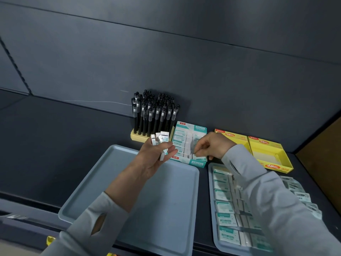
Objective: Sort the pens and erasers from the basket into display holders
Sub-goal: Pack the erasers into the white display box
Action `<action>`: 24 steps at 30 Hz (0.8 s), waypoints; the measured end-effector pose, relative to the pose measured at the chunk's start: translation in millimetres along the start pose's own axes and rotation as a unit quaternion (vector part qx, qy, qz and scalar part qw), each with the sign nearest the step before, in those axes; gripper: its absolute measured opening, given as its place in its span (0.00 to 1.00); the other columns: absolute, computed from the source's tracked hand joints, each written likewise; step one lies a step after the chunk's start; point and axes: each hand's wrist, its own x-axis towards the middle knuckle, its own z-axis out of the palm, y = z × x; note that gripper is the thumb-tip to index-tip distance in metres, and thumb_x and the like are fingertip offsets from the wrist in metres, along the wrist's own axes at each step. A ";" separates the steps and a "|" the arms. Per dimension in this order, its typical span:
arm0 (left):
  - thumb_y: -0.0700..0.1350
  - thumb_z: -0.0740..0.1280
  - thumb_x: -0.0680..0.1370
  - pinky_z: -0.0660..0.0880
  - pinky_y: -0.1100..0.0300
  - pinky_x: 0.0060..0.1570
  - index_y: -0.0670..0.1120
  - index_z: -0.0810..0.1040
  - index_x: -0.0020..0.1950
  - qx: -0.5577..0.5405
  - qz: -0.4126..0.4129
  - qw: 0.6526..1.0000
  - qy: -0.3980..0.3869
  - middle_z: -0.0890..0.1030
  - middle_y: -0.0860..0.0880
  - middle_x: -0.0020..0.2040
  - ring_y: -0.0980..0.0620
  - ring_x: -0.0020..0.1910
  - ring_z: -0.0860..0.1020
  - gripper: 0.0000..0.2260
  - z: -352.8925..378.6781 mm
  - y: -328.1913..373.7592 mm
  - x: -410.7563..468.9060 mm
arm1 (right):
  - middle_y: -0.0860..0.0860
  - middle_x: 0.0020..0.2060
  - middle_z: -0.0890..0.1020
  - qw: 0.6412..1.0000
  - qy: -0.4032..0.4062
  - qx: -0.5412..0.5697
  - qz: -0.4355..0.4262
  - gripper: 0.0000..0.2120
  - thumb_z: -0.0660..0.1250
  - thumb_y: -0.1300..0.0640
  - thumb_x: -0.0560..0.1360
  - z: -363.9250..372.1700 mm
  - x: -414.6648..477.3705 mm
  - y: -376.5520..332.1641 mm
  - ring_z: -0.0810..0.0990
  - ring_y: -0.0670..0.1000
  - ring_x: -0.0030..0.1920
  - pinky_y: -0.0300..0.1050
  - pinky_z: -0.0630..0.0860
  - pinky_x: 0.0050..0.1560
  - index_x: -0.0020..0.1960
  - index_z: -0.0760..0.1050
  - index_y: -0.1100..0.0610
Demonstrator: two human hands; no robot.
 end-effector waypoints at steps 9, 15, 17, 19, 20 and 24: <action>0.31 0.67 0.76 0.81 0.57 0.46 0.34 0.71 0.65 0.017 0.004 1.000 -0.011 0.82 0.38 0.55 0.44 0.53 0.82 0.18 0.2 -1.6 0.9 | 0.44 0.38 0.84 0.987 0.069 -0.143 -0.041 0.02 0.76 0.54 0.69 13.8 -1.2 -7.8 0.79 0.46 0.40 0.40 0.76 0.45 0.42 0.85 0.50; 0.31 0.64 0.76 0.80 0.56 0.53 0.34 0.76 0.60 0.009 -0.012 0.999 -0.049 0.82 0.38 0.56 0.43 0.55 0.82 0.12 -0.8 -3.4 -3.9 | 0.44 0.38 0.84 0.986 0.097 -0.129 -0.040 0.03 0.74 0.54 0.70 21.0 4.3 -1.0 0.80 0.48 0.42 0.43 0.78 0.46 0.38 0.84 0.51; 0.31 0.62 0.76 0.81 0.57 0.51 0.35 0.77 0.57 0.015 -0.011 0.999 -0.045 0.83 0.38 0.54 0.44 0.53 0.82 0.11 0.6 -5.0 -5.7 | 0.46 0.38 0.85 0.984 0.165 -0.022 -0.058 0.07 0.70 0.53 0.74 19.6 6.4 -2.8 0.81 0.49 0.40 0.44 0.77 0.46 0.42 0.84 0.53; 0.30 0.61 0.76 0.81 0.58 0.47 0.35 0.77 0.56 0.034 -0.010 0.998 -0.046 0.83 0.40 0.51 0.45 0.50 0.83 0.11 2.2 -5.2 -7.6 | 0.47 0.40 0.85 0.970 0.150 0.182 -0.066 0.10 0.67 0.51 0.78 17.1 5.3 -14.6 0.80 0.46 0.38 0.42 0.76 0.43 0.49 0.84 0.55; 0.30 0.61 0.75 0.81 0.59 0.45 0.35 0.77 0.57 0.048 -0.012 0.997 -0.053 0.83 0.40 0.50 0.45 0.49 0.83 0.12 2.8 -5.0 -8.7 | 0.49 0.42 0.85 0.955 0.115 0.262 -0.074 0.10 0.67 0.52 0.78 17.6 4.6 -21.0 0.79 0.45 0.37 0.40 0.75 0.40 0.53 0.83 0.57; 0.31 0.62 0.76 0.81 0.58 0.47 0.36 0.77 0.58 0.084 -0.025 0.993 -0.077 0.82 0.40 0.52 0.46 0.50 0.82 0.12 6.3 -3.3 -11.1 | 0.52 0.36 0.82 0.935 0.107 0.314 -0.122 0.05 0.70 0.65 0.75 15.5 6.8 -25.7 0.77 0.44 0.35 0.34 0.74 0.33 0.49 0.82 0.61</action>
